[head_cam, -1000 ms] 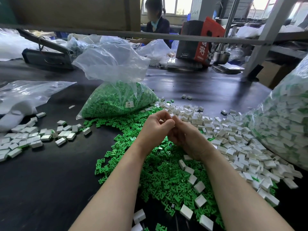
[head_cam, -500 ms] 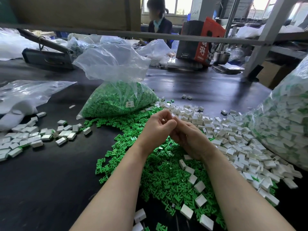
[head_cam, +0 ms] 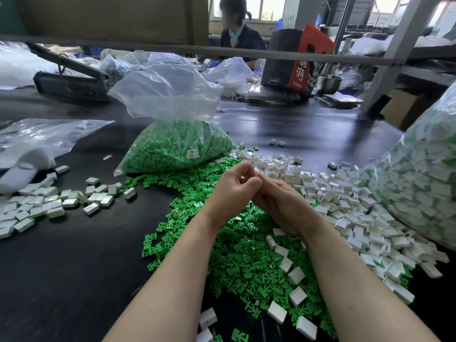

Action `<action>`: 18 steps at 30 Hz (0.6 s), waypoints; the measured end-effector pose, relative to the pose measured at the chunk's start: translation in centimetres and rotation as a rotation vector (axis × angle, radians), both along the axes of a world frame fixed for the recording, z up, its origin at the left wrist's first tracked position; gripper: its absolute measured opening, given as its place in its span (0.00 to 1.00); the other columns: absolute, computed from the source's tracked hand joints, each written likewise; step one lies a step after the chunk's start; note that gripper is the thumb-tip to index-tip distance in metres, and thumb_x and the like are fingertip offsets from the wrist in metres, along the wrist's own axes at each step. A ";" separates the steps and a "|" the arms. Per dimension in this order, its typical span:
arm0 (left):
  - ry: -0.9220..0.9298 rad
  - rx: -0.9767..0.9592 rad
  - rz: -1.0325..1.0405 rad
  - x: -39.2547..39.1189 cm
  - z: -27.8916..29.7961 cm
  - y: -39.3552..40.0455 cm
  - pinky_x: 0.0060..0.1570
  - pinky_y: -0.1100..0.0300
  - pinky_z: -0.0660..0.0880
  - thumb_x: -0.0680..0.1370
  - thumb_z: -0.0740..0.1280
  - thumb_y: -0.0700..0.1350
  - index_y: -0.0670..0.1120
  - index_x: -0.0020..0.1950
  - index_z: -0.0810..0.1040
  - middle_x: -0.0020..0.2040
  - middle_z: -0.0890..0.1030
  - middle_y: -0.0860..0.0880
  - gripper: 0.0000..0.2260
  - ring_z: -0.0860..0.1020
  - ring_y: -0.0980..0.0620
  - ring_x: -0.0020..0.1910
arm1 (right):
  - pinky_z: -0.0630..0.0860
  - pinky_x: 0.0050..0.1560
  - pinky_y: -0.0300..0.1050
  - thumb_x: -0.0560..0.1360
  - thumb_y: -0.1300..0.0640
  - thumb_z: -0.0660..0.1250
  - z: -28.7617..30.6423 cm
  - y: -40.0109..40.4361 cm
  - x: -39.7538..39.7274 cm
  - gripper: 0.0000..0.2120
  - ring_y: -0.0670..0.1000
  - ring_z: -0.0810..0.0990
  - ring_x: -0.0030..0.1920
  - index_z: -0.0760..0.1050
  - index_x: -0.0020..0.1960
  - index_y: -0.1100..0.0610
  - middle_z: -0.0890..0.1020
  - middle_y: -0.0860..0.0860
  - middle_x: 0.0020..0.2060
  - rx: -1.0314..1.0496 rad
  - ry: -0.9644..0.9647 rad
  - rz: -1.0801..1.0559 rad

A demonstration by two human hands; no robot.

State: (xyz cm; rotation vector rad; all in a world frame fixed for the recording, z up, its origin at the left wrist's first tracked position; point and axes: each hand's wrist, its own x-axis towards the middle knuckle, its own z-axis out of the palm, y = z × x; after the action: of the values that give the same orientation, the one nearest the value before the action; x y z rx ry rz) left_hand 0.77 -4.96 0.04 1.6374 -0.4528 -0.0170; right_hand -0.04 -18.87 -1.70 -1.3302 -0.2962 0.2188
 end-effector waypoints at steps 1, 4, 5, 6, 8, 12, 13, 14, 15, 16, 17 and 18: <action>-0.002 0.003 0.003 0.0 0.0 0.0 0.36 0.48 0.70 0.70 0.63 0.43 0.43 0.38 0.70 0.32 0.71 0.44 0.05 0.68 0.48 0.34 | 0.62 0.61 0.56 0.70 0.42 0.69 0.0 0.0 0.0 0.22 0.56 0.67 0.55 0.82 0.53 0.58 0.74 0.59 0.50 0.004 0.001 0.005; 0.002 0.001 -0.004 0.0 0.0 0.0 0.39 0.49 0.70 0.70 0.62 0.43 0.44 0.37 0.70 0.32 0.70 0.44 0.04 0.69 0.48 0.35 | 0.61 0.60 0.55 0.70 0.42 0.69 -0.1 -0.2 0.1 0.22 0.56 0.67 0.55 0.82 0.53 0.59 0.73 0.59 0.51 0.011 0.005 0.005; 0.001 0.002 -0.007 0.0 0.0 0.1 0.39 0.49 0.70 0.70 0.62 0.43 0.45 0.37 0.70 0.32 0.70 0.44 0.03 0.69 0.48 0.34 | 0.62 0.61 0.56 0.70 0.42 0.69 -0.2 -0.2 0.2 0.22 0.56 0.68 0.55 0.81 0.53 0.59 0.73 0.59 0.51 0.007 0.004 0.006; 0.000 0.003 -0.010 0.0 0.0 0.1 0.38 0.49 0.70 0.71 0.62 0.43 0.46 0.37 0.70 0.32 0.70 0.44 0.04 0.68 0.48 0.34 | 0.63 0.62 0.57 0.71 0.42 0.69 -0.3 -0.2 0.2 0.23 0.57 0.69 0.55 0.81 0.54 0.60 0.74 0.59 0.51 -0.001 0.001 0.007; 0.004 0.002 -0.020 0.0 0.0 0.2 0.37 0.45 0.71 0.71 0.63 0.43 0.45 0.37 0.70 0.33 0.71 0.43 0.04 0.69 0.47 0.35 | 0.63 0.65 0.59 0.71 0.42 0.69 -0.4 -0.2 0.4 0.26 0.57 0.70 0.56 0.80 0.56 0.63 0.75 0.60 0.52 -0.017 -0.005 0.010; 0.011 0.005 -0.035 0.0 0.0 0.3 0.39 0.39 0.73 0.71 0.63 0.43 0.42 0.38 0.70 0.35 0.72 0.41 0.05 0.70 0.46 0.36 | 0.63 0.68 0.62 0.71 0.42 0.69 -0.4 -0.3 0.4 0.24 0.57 0.70 0.56 0.81 0.55 0.60 0.75 0.60 0.52 -0.026 -0.015 0.024; 0.012 0.010 -0.037 0.0 0.0 0.3 0.40 0.37 0.74 0.71 0.63 0.43 0.42 0.38 0.70 0.35 0.72 0.41 0.05 0.71 0.46 0.36 | 0.65 0.66 0.61 0.71 0.42 0.69 -0.3 -0.3 0.4 0.24 0.57 0.70 0.55 0.81 0.55 0.60 0.75 0.60 0.51 -0.029 -0.018 0.024; 0.012 0.014 -0.037 0.0 0.0 0.3 0.40 0.36 0.75 0.71 0.63 0.43 0.43 0.37 0.70 0.34 0.73 0.42 0.05 0.72 0.46 0.36 | 0.67 0.62 0.57 0.71 0.41 0.68 -0.3 -0.3 0.3 0.25 0.56 0.70 0.52 0.80 0.56 0.61 0.75 0.58 0.48 -0.036 -0.018 0.018; 0.011 0.017 -0.033 0.1 0.0 0.4 0.40 0.39 0.75 0.71 0.63 0.43 0.44 0.37 0.71 0.33 0.74 0.42 0.04 0.73 0.46 0.35 | 0.69 0.55 0.51 0.72 0.41 0.67 -0.2 -0.2 0.3 0.27 0.55 0.69 0.48 0.79 0.57 0.63 0.75 0.56 0.45 -0.043 -0.013 0.008; 0.010 0.017 -0.031 0.1 0.0 0.5 0.40 0.42 0.76 0.71 0.63 0.42 0.44 0.38 0.72 0.32 0.76 0.44 0.03 0.74 0.47 0.34 | 0.69 0.49 0.45 0.73 0.40 0.66 -0.2 0.0 0.3 0.30 0.53 0.69 0.44 0.76 0.59 0.66 0.73 0.54 0.41 -0.051 -0.006 -0.002; 0.014 0.012 -0.032 0.2 0.0 0.5 0.40 0.44 0.77 0.72 0.64 0.42 0.44 0.39 0.73 0.32 0.77 0.44 0.03 0.76 0.46 0.34 | 0.68 0.44 0.41 0.75 0.39 0.63 -0.1 0.1 0.3 0.33 0.49 0.69 0.40 0.73 0.62 0.69 0.73 0.53 0.39 -0.053 0.001 -0.007; 0.021 0.009 -0.040 0.3 0.0 0.6 0.41 0.46 0.77 0.74 0.65 0.41 0.44 0.41 0.74 0.33 0.78 0.44 0.03 0.76 0.46 0.34 | 0.67 0.40 0.40 0.76 0.39 0.61 -0.2 0.2 0.4 0.33 0.47 0.69 0.38 0.72 0.63 0.69 0.73 0.53 0.38 -0.050 0.007 -0.005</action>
State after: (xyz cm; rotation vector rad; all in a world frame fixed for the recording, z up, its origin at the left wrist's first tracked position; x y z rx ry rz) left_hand 1.04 -4.36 0.01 1.6355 -0.4697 -0.0656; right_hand 0.31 -18.69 -1.91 -1.3795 -0.2827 0.2280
